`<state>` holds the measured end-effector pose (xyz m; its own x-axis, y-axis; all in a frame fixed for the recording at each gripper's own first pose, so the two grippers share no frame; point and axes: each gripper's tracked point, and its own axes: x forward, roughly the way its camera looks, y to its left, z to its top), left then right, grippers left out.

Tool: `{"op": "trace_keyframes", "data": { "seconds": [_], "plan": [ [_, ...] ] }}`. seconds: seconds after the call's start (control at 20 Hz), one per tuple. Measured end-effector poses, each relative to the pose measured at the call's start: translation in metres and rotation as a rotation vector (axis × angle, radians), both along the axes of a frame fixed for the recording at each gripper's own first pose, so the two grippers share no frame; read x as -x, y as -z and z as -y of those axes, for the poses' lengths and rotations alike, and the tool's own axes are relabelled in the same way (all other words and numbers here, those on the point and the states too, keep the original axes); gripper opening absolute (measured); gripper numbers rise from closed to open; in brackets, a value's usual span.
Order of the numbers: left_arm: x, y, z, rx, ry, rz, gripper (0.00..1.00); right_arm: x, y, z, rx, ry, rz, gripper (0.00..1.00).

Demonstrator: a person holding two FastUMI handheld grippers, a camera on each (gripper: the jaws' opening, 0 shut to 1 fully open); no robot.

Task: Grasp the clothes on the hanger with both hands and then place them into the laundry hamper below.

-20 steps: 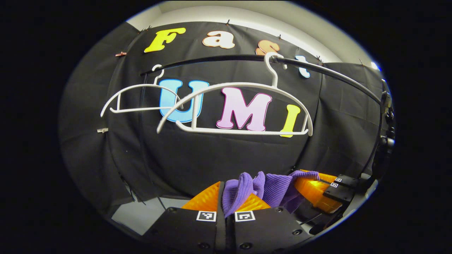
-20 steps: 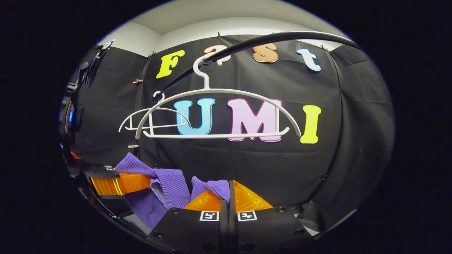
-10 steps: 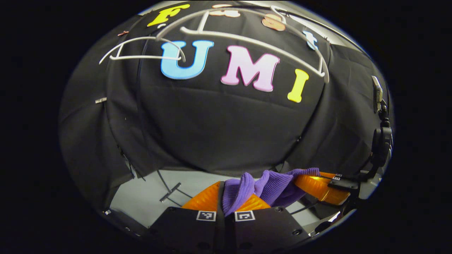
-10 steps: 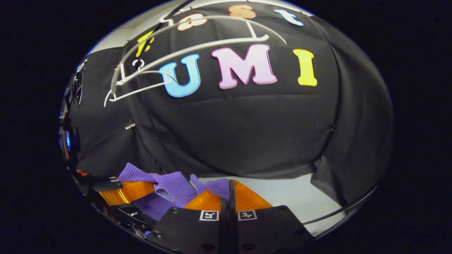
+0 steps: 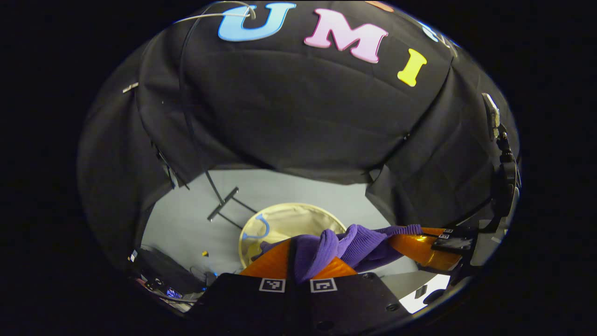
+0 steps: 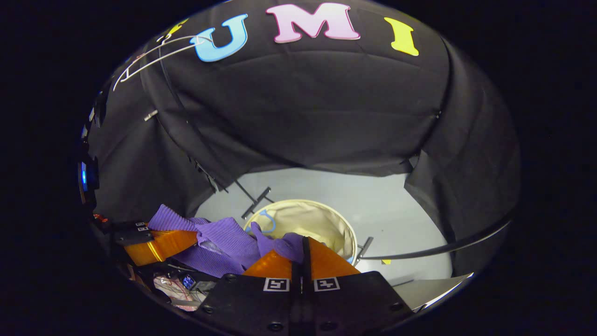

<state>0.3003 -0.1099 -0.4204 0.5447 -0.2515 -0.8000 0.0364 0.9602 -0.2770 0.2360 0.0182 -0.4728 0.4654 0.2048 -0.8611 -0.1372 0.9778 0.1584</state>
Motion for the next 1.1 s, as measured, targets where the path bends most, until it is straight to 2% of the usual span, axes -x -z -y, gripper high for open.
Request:
{"op": "trace_keyframes", "data": {
  "seconds": [0.2,0.3,0.55,0.7,0.75,0.8,0.85,0.9,1.0,1.05,1.1],
  "plan": [
    [0.018,0.033,-0.007,-0.044,0.009,-0.122,0.07,0.019,0.026,0.007,0.062,-0.039,-0.098,0.04],
    [0.025,0.043,-0.006,-0.053,0.011,-0.182,0.05,0.025,0.034,0.006,0.071,-0.037,-0.136,0.05],
    [0.036,0.057,-0.007,-0.059,0.032,-0.233,0.05,0.029,0.043,0.012,0.077,0.004,-0.185,0.05],
    [0.035,0.055,-0.004,-0.049,0.046,-0.231,0.1,0.035,0.049,0.017,0.084,0.013,-0.211,0.05],
    [0.033,0.052,-0.004,-0.047,0.044,-0.227,0.17,0.036,0.049,0.013,0.069,0.012,-0.214,0.05],
    [0.031,0.05,-0.002,-0.049,0.043,-0.224,0.35,0.034,0.049,0.011,0.061,0.018,-0.211,0.02],
    [0.029,0.048,0.0,-0.051,0.048,-0.221,0.35,0.03,0.048,0.013,0.068,0.026,-0.202,0.04],
    [0.027,0.047,0.003,-0.054,0.058,-0.22,0.51,0.027,0.048,0.015,0.066,0.024,-0.193,0.17],
    [0.03,0.046,0.003,-0.078,0.074,-0.228,0.82,0.024,0.047,0.023,0.098,0.013,-0.173,0.31],
    [0.033,0.044,0.002,-0.084,0.076,-0.23,0.98,0.022,0.046,0.025,0.11,0.007,-0.169,0.54],
    [0.034,0.048,0.0,-0.09,0.073,-0.229,0.97,0.022,0.045,0.029,0.127,0.007,-0.164,0.77]
  ]
}}
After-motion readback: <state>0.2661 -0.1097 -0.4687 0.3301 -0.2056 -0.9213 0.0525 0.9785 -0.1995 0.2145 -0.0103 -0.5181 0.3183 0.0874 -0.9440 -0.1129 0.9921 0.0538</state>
